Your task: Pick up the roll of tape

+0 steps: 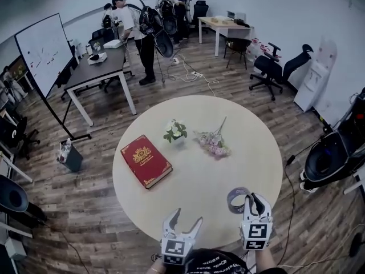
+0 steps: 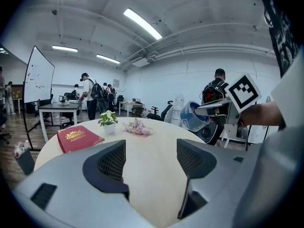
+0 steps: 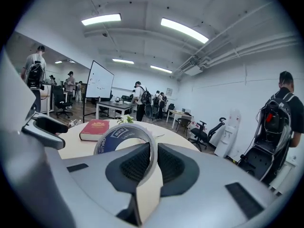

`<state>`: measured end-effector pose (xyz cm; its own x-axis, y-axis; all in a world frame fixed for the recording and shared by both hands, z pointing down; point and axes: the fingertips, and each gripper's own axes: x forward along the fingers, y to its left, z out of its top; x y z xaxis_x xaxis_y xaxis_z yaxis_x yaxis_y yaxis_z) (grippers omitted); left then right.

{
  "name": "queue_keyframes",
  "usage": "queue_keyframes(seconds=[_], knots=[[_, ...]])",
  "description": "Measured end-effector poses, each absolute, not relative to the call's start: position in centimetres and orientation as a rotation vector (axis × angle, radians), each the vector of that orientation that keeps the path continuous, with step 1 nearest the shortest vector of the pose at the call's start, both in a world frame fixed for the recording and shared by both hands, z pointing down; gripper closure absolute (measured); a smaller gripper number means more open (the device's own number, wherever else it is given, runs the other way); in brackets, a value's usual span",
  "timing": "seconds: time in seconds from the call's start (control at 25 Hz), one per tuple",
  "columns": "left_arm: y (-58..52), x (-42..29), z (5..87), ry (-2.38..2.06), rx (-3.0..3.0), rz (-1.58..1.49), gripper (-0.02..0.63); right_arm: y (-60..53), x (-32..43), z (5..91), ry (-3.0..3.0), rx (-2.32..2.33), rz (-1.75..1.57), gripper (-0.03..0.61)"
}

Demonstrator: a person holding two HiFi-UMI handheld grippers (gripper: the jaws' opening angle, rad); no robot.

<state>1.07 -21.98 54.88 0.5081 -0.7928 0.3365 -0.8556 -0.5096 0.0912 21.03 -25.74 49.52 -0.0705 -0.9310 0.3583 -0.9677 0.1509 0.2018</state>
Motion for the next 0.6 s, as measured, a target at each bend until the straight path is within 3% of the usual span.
queue_keyframes(seconds=[0.6], knots=[[-20.9, 1.0, 54.9, -1.397, 2.522, 0.375, 0.262, -19.9, 18.3, 51.7, -2.078, 1.818, 0.162, 0.522]])
